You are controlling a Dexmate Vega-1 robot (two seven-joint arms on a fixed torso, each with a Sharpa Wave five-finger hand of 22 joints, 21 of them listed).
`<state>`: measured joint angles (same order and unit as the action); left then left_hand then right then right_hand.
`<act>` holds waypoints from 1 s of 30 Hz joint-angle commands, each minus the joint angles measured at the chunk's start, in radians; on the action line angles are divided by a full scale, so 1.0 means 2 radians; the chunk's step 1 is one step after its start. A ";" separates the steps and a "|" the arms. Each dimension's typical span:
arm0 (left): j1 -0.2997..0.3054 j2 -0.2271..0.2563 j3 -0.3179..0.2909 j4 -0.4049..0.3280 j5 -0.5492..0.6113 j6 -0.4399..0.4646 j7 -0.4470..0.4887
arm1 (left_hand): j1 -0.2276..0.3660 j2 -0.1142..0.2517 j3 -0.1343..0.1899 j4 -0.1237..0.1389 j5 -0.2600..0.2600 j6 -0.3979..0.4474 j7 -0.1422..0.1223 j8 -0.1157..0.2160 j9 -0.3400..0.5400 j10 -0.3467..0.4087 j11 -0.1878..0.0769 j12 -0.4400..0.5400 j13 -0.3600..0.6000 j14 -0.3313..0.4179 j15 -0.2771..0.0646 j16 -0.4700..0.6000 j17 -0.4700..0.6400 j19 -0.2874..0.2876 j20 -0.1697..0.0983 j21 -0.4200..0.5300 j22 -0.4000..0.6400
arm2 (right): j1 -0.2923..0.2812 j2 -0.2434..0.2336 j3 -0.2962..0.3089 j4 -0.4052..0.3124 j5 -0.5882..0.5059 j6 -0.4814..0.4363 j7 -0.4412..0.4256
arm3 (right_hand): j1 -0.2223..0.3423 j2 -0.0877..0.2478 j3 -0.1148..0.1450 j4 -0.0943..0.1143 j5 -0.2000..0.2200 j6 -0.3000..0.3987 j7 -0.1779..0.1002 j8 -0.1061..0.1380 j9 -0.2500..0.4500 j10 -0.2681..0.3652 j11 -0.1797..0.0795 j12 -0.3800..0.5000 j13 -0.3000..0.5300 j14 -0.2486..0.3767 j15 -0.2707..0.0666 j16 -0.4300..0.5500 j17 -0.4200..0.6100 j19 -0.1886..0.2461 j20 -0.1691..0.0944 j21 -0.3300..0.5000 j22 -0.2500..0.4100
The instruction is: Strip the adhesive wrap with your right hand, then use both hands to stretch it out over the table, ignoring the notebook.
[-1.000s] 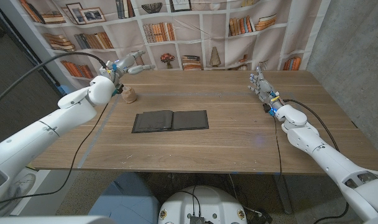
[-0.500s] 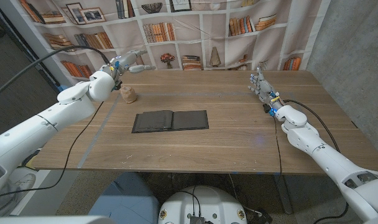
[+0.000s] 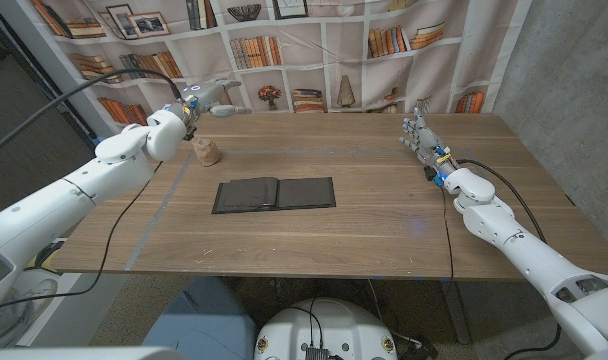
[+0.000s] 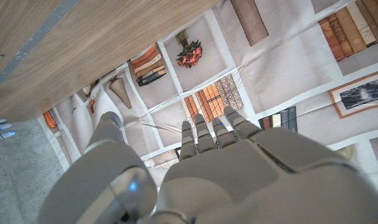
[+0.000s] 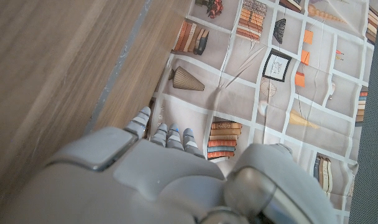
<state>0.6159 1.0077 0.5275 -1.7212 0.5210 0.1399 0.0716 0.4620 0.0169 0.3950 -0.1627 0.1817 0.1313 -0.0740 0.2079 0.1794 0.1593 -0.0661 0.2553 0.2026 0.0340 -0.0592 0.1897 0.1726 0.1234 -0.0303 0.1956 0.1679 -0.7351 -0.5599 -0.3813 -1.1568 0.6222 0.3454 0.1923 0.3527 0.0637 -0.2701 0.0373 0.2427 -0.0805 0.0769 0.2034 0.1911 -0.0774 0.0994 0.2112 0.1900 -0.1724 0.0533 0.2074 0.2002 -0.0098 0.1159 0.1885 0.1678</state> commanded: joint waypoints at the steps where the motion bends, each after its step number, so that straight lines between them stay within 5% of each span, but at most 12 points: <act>1: -0.023 0.001 0.019 0.013 0.055 -0.019 -0.024 | 0.015 0.006 0.009 -0.003 0.006 0.005 -0.002 0.002 0.001 0.000 -0.003 -0.002 0.001 -0.005 -0.005 -0.002 0.001 -0.001 0.000 -0.003 0.000 | 0.000 -0.006 0.000 -0.003 0.001 -0.007 0.006 | 0.004 0.005 0.003 0.000 -0.002 0.001 0.000 -0.001 0.000 0.001 0.002 -0.002 0.002 -0.017 -0.003 -0.001 0.000 -0.001 0.001 -0.001 0.001; 12: -0.043 0.006 0.026 0.017 0.091 -0.047 -0.057 | 0.020 0.000 0.008 -0.005 0.005 0.003 -0.004 0.000 0.001 -0.001 -0.005 -0.003 0.001 -0.005 -0.006 -0.003 0.001 -0.001 0.001 -0.004 0.000 | -0.002 -0.010 0.001 -0.007 0.001 -0.008 0.007 | 0.005 0.005 0.004 0.000 -0.002 0.001 0.001 -0.002 0.001 0.001 0.002 -0.002 0.002 -0.018 -0.003 -0.001 0.000 -0.002 0.002 -0.001 0.001; 18: -0.049 0.006 0.028 0.018 0.109 -0.058 -0.063 | 0.025 -0.005 0.008 -0.005 0.005 0.005 -0.007 -0.001 0.002 -0.002 -0.010 -0.004 0.001 -0.004 -0.008 -0.003 0.001 -0.003 0.013 -0.004 0.000 | 0.001 -0.008 0.000 0.001 -0.005 0.009 0.012 | 0.006 0.005 0.004 -0.001 -0.002 0.001 0.000 -0.001 0.001 0.001 0.002 -0.002 0.002 -0.018 -0.004 -0.002 0.000 -0.002 0.002 -0.001 0.001; 23: -0.053 0.006 0.028 0.018 0.118 -0.065 -0.070 | 0.028 -0.006 0.008 -0.006 0.005 0.006 -0.007 -0.001 0.002 -0.001 -0.012 -0.004 0.001 0.000 -0.010 -0.001 0.001 -0.001 0.015 -0.004 0.001 | 0.001 -0.007 -0.001 0.002 -0.012 0.017 0.005 | 0.004 0.000 0.001 -0.002 -0.004 0.012 -0.007 0.001 0.000 0.014 -0.009 0.002 0.002 -0.015 -0.025 -0.001 0.000 0.001 -0.011 0.001 0.001; 27: -0.060 0.007 0.031 0.019 0.129 -0.077 -0.078 | 0.032 -0.006 0.009 -0.006 0.006 0.007 -0.007 -0.001 0.002 0.000 -0.014 -0.004 0.001 0.001 -0.010 -0.001 0.001 0.000 0.015 -0.003 0.001 | 0.001 -0.007 -0.001 0.001 -0.013 0.016 0.006 | 0.003 -0.001 0.001 -0.002 -0.004 0.013 -0.009 0.001 0.000 0.014 -0.010 0.001 0.002 -0.015 -0.026 -0.001 0.000 0.002 -0.013 0.001 0.001; 30: -0.065 0.006 0.034 0.019 0.142 -0.085 -0.081 | 0.034 -0.006 0.010 -0.006 0.007 0.006 -0.007 -0.001 0.002 0.000 -0.014 -0.005 0.001 0.000 -0.010 -0.002 0.001 0.000 0.015 -0.003 0.001 | 0.000 -0.013 -0.005 -0.007 -0.027 0.013 -0.006 | 0.003 -0.002 0.000 -0.002 -0.004 0.013 -0.026 0.001 0.000 0.013 -0.012 0.000 0.002 -0.016 -0.020 -0.002 0.000 -0.002 -0.007 -0.001 0.001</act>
<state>0.5164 1.0188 0.5820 -1.6862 0.7409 0.0187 -0.0567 0.5190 0.0054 0.4112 -0.1739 0.1887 0.1357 -0.0860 0.2079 0.1793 0.1553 -0.0915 0.2505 0.2023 0.0340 -0.0699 0.1850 0.1726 0.1178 -0.0033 0.1886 0.1679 -0.7361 -0.5756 -0.3806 -1.1594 0.6063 0.3620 0.2054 0.3581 0.0691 -0.2659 0.0331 0.2350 -0.0501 0.0455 0.2034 0.1911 -0.0578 0.0798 0.2071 0.1900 -0.1744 0.0089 0.2074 0.2003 -0.0040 0.0962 0.1886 0.1678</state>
